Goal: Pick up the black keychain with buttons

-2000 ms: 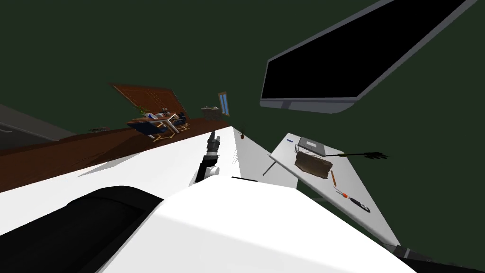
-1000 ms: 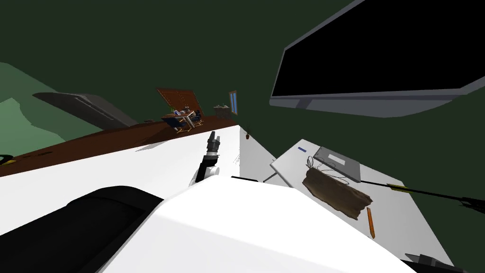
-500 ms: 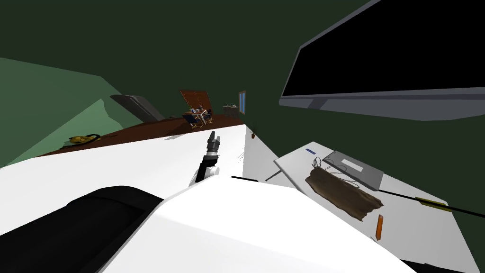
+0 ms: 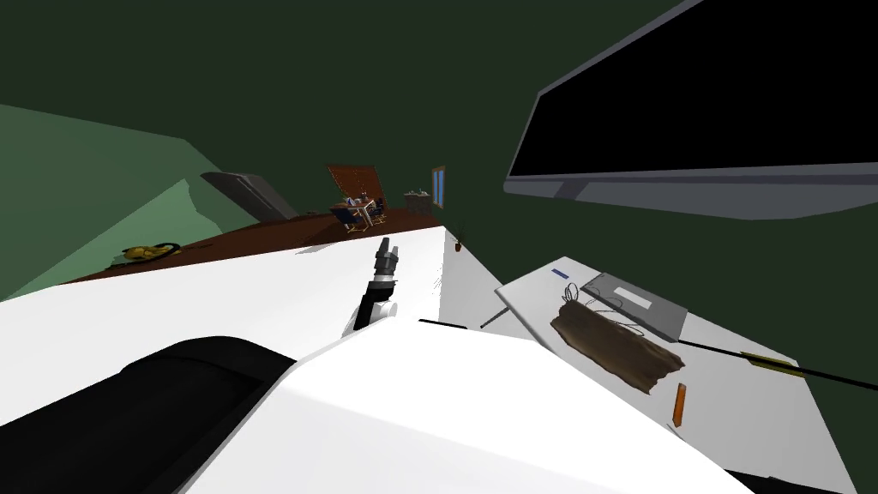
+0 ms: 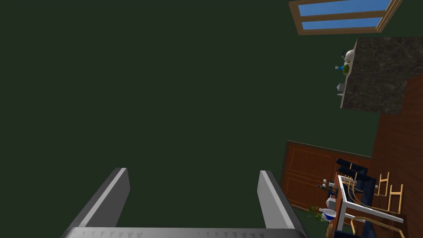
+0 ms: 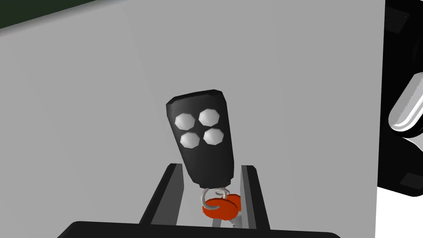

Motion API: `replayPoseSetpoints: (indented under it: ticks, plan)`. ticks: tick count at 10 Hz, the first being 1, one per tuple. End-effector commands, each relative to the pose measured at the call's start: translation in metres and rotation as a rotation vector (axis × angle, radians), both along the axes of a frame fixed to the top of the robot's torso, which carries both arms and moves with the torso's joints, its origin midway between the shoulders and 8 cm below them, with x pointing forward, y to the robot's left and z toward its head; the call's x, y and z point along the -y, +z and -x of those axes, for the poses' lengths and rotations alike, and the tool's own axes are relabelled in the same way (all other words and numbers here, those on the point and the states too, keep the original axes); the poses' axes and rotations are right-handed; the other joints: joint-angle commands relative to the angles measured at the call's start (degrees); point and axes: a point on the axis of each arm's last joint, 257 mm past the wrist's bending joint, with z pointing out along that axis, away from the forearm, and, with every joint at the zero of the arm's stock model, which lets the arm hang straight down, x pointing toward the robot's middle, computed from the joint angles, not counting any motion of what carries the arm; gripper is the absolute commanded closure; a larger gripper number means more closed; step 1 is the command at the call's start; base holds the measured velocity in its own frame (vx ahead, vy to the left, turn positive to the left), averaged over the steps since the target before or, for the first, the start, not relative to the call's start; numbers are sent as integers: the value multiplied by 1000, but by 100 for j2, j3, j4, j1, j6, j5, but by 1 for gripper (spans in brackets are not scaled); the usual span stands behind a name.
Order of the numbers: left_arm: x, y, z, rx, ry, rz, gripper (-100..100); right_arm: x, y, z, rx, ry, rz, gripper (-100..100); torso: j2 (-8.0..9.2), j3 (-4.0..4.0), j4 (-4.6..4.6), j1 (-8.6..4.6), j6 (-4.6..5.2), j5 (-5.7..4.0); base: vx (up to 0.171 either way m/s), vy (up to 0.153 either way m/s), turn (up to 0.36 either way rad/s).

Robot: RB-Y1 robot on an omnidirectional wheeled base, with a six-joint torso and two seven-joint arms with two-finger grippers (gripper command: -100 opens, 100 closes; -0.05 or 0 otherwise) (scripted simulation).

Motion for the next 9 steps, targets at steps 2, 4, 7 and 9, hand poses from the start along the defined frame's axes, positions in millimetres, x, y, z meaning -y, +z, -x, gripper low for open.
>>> replayPoseSetpoints:
  ticks: [2, 4, 7, 9]
  plan:
    - [0, 0, 0, 0, 0, 0, 0, 0, 3, -2, 0, 18, 0, 100, -1, 0, 0, 0, 0, 0, 44, -16, -116]
    - [0, 0, 0, 0, 0, 0, 0, 0, 10, -9, -2, 74, -1, 100, -38, -22, -8, -11, 12, -1, 161, -25, -340]
    - [0, 0, 0, 0, 0, 0, 0, 0, 22, -20, -6, 167, -2, 100, -75, -42, -15, 3, 2, 2, 199, 6, -288]
    - [0, 0, 0, 0, 0, 0, 0, -1, 20, -18, -6, 147, -2, 0, -47, -29, -11, 3, -8, 0, 49, 10, -32]
